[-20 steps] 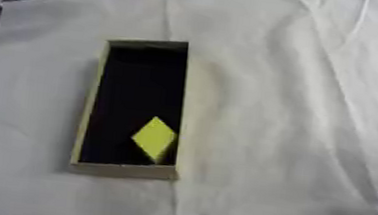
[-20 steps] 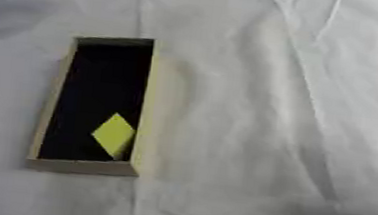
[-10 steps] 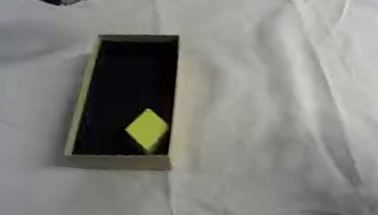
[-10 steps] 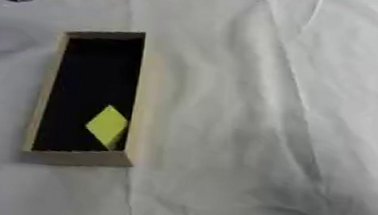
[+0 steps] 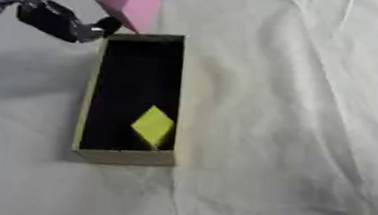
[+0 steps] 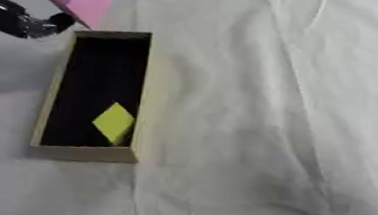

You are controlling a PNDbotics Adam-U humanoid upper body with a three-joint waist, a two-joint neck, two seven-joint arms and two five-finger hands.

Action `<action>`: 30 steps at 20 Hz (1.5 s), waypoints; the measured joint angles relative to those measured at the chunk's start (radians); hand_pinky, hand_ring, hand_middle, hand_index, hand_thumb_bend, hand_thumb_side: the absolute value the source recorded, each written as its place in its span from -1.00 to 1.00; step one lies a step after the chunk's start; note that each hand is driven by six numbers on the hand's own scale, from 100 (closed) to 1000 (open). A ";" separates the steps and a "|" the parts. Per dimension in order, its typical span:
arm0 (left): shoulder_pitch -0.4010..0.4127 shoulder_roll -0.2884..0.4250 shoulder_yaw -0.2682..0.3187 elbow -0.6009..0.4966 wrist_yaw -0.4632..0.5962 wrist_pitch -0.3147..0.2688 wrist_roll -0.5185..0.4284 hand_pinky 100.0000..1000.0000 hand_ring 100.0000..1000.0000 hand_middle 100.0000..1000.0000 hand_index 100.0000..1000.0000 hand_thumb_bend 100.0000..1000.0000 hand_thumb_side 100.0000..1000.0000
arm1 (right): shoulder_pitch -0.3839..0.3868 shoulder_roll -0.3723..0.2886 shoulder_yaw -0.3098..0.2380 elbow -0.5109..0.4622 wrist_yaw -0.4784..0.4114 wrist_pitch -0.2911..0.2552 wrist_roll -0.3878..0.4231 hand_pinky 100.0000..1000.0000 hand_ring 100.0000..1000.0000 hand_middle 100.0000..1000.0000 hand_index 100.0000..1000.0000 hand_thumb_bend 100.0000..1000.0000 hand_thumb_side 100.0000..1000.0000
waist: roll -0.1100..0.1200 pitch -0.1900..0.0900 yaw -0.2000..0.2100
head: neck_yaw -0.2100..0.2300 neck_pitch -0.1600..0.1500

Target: Pick up objects on the table and place them in the box.

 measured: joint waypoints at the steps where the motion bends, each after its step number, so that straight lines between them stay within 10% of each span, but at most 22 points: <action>1: 0.011 -0.003 -0.005 -0.010 -0.018 -0.002 0.002 -0.34 -0.27 0.03 0.31 -0.80 -1.00 | 0.003 0.001 -0.001 0.000 -0.001 0.001 -0.001 0.78 1.00 0.00 0.65 -1.00 0.21 | -0.002 -0.001 0.003 | -0.001 0.000; 22: 0.100 -0.071 -0.075 -0.023 -0.221 -0.031 0.018 -0.29 0.00 0.08 0.35 -0.58 -0.87 | 0.015 0.043 -0.005 0.000 -0.002 0.024 0.007 0.79 1.00 -0.02 0.64 -1.00 0.22 | -0.007 -0.003 0.017 | -0.039 0.000; 30: 0.115 -0.095 -0.078 0.043 -0.326 -0.032 0.036 0.22 0.49 0.64 0.81 -0.16 -0.51 | 0.015 0.053 -0.004 0.000 0.002 0.032 0.012 0.79 1.00 -0.02 0.64 -1.00 0.23 | -0.007 -0.002 0.015 | -0.048 0.000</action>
